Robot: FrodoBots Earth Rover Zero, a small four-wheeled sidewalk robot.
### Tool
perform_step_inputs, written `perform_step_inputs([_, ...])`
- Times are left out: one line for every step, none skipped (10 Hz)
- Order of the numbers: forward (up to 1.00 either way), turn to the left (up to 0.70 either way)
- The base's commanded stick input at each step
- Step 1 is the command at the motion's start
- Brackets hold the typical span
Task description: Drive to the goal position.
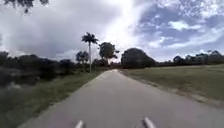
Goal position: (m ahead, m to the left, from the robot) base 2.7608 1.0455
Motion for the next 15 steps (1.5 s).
perform_step_inputs([0.7, 0.0])
perform_step_inputs([0.7, 0.0])
perform_step_inputs([0.7, 0.0])
perform_step_inputs([0.7, 0.0])
perform_step_inputs([0.7, 0.0])
perform_step_inputs([0.7, 0.0])
perform_step_inputs([0.7, 0.0])
perform_step_inputs([0.7, 0.0])
perform_step_inputs([0.7, 0.0])
perform_step_inputs([0.7, 0.0])
perform_step_inputs([0.7, 0.0])
perform_step_inputs([0.7, 0.0])
perform_step_inputs([0.7, 0.0])
perform_step_inputs([0.7, 0.0])
perform_step_inputs([0.7, 0.0])
